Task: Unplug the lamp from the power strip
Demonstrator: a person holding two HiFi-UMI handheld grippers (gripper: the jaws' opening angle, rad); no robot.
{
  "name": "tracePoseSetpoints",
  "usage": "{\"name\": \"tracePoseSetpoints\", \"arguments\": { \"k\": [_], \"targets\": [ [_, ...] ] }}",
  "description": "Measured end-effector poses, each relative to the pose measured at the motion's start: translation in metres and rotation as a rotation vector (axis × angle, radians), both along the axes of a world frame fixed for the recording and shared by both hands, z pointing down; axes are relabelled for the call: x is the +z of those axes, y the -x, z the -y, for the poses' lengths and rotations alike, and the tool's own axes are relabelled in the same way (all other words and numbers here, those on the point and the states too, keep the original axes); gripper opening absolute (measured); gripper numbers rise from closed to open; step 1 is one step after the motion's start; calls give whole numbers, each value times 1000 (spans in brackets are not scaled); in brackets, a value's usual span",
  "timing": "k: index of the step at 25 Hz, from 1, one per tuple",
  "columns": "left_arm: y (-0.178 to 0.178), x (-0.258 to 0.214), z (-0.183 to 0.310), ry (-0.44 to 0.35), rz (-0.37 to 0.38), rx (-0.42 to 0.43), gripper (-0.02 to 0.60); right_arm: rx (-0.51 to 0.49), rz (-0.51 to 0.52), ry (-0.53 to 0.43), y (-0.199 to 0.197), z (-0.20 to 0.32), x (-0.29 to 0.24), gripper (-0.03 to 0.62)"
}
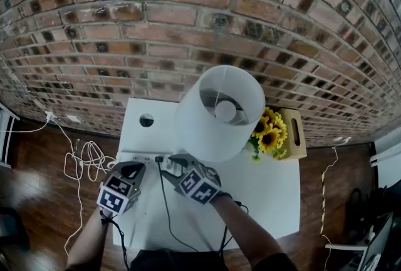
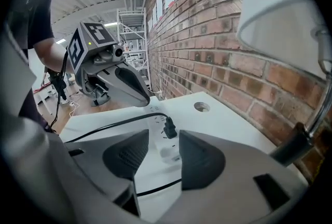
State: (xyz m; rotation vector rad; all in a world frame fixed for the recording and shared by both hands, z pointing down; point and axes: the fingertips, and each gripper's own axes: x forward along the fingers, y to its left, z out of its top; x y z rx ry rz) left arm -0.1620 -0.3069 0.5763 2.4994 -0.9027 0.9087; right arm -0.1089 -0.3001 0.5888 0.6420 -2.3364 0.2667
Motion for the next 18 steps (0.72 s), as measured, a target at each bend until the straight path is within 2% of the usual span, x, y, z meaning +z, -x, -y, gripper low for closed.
{"name": "tracePoseSetpoints", "arguments": {
  "k": [8, 16, 18],
  "targets": [
    [-9, 25, 2, 24, 49, 49, 9, -23, -28, -34, 13, 17, 17, 195],
    [-14, 40, 3, 54, 56, 69, 9, -45, -22, -42, 25, 24, 25, 193],
    [-14, 41, 4, 50, 62, 75, 9, -44, -12, -46, 26, 27, 25, 150]
  ]
}}
